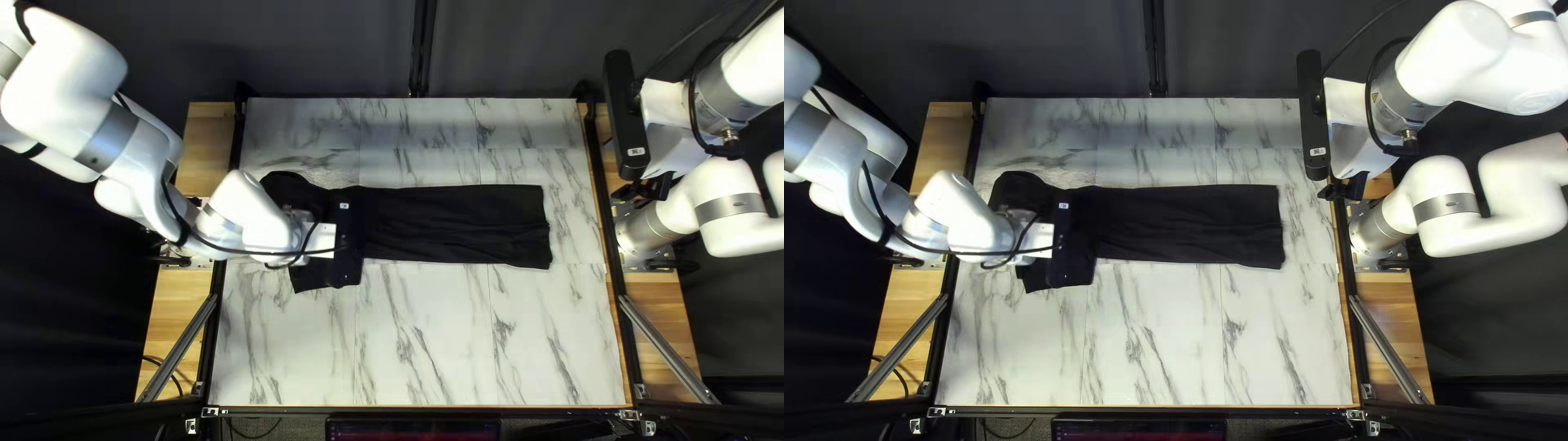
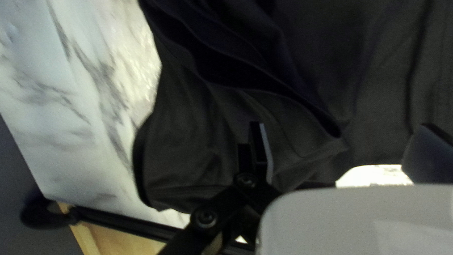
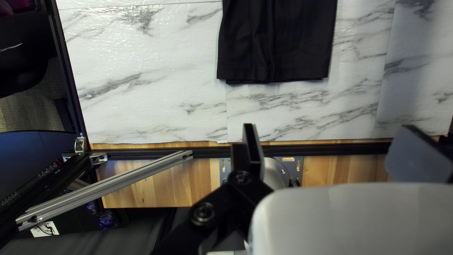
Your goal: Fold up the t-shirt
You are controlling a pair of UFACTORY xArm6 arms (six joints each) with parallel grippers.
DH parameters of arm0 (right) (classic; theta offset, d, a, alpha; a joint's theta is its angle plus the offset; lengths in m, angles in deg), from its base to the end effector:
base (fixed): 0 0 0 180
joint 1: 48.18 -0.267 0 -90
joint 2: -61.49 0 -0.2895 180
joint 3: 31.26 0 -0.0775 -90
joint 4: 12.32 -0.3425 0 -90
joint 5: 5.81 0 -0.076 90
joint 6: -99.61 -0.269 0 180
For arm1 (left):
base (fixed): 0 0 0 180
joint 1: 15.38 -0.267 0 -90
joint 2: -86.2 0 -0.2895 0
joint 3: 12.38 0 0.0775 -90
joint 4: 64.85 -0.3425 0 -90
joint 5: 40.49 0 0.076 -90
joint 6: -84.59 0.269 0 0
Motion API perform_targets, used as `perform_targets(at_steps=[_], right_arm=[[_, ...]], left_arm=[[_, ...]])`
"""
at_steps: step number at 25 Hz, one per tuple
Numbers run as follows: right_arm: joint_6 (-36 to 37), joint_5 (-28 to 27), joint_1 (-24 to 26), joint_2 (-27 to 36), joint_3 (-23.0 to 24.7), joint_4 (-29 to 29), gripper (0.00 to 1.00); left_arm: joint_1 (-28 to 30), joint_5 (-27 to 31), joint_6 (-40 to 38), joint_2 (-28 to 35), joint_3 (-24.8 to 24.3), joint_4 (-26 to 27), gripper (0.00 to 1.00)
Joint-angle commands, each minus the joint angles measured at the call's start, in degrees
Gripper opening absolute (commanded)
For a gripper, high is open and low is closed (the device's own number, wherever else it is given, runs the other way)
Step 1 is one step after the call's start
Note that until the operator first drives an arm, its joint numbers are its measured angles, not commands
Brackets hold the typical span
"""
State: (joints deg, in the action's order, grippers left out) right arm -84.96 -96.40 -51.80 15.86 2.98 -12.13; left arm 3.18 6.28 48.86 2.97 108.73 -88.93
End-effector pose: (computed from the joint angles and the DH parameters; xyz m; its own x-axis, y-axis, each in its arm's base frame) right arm 0.2402 0.0143 0.3578 0.9861 -0.0175 0.1655 -0.0161 -0.9998 -0.0100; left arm 0.2848 -0.0337 0.0619 0.9999 -0.0126 -0.0089 -0.0148 -0.9490 -0.3150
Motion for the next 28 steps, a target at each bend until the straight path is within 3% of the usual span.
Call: perform_targets(at_steps=[1,3,5,6,7,12,16,23,28], right_arm=[[0.0,0.0,0.0,0.0,0.0,0.0,1.00],[0.0,0.0,0.0,0.0,0.0,0.0,1.00],[0.0,0.0,0.0,0.0,0.0,0.0,1.00],[0.0,0.0,0.0,0.0,0.0,0.0,1.00],[0.0,0.0,0.0,0.0,0.0,0.0,1.00],[0.0,0.0,0.0,0.0,0.0,0.0,1.00],[0.0,0.0,0.0,0.0,0.0,0.0,1.00],[0.0,0.0,0.0,0.0,0.0,0.0,1.00],[0.0,0.0,0.0,0.0,0.0,0.0,1.00]], left_arm=[[-2.0,-1.9,-1.0,-2.8,-0.2,-0.4,1.00],[-2.5,-1.7,-0.7,-2.7,-0.3,0.0,0.89],[-2.6,-1.2,-0.7,-2.8,0.1,0.0,0.47],[-2.6,-0.9,-0.6,-2.8,0.3,-0.1,0.40],[-2.7,-0.8,-0.6,-2.8,0.4,-0.1,0.07],[-3.5,0.0,0.4,-2.1,0.5,-0.4,0.00],[-5.1,2.8,3.4,-0.2,1.4,-0.2,0.01],[-4.5,13.0,7.5,4.4,5.5,-0.4,0.03],[-9.2,13.7,12.4,6.0,4.9,-2.1,0.03]])
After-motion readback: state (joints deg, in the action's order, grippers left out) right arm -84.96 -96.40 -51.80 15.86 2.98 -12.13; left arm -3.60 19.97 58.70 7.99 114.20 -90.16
